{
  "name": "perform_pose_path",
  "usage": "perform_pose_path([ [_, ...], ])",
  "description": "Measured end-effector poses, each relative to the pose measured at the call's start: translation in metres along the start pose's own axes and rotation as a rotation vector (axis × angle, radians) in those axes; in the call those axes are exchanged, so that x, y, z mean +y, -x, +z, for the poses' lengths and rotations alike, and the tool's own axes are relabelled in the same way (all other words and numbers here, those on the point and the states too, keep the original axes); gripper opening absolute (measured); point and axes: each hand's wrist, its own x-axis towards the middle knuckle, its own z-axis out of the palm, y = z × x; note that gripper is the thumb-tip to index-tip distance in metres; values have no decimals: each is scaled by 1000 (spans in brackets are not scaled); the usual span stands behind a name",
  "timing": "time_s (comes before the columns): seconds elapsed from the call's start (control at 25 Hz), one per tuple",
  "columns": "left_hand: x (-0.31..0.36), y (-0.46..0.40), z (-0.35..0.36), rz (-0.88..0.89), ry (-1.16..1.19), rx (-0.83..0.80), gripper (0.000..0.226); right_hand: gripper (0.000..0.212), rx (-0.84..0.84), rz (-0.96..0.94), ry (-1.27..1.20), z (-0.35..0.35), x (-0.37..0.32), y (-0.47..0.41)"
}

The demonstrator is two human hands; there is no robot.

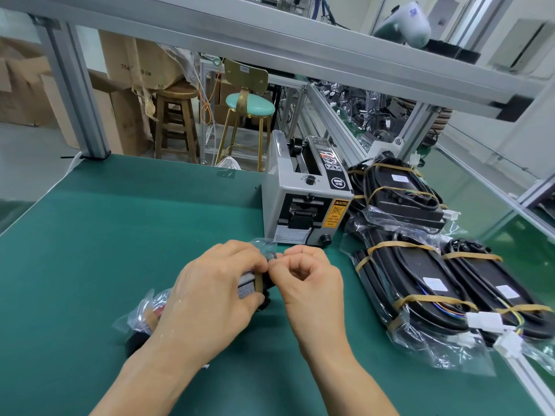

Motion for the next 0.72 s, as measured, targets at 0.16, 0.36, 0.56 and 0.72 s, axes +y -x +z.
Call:
perform_pose_path([
  [0.16,3,1,-1,-63,14,29,40,25,9,18,25,-1,-1,0],
  [0.36,4,0,-2,-28,20,12,37,29,-1,9,35,-1,-3,2],
  [0.56,0,0,-1,32,10,6,38,25,2,-1,44,-2,-1,2],
  [0.72,-2,0,2,52,-18,23,38,13,25,31,47,-2,4,2],
])
